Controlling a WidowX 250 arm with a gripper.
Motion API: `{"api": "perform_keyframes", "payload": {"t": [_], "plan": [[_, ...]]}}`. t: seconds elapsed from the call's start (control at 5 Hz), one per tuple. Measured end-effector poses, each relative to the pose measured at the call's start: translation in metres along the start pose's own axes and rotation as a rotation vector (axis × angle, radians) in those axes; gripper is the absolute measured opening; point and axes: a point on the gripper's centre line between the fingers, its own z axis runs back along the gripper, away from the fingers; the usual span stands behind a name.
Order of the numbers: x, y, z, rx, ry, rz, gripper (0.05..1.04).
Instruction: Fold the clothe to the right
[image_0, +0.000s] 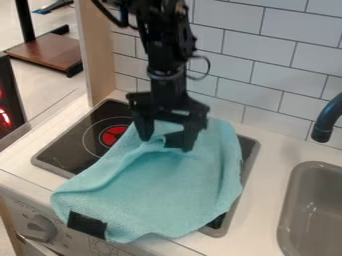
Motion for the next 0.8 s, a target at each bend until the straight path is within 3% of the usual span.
{"api": "perform_keyframes", "payload": {"t": [0.4,0.8], "plan": [[0.011,0.008,0.041,-0.049,-0.04,0.038,1.0],[0.009,0.007,0.052,-0.062,-0.038,0.011,1.0]]}}
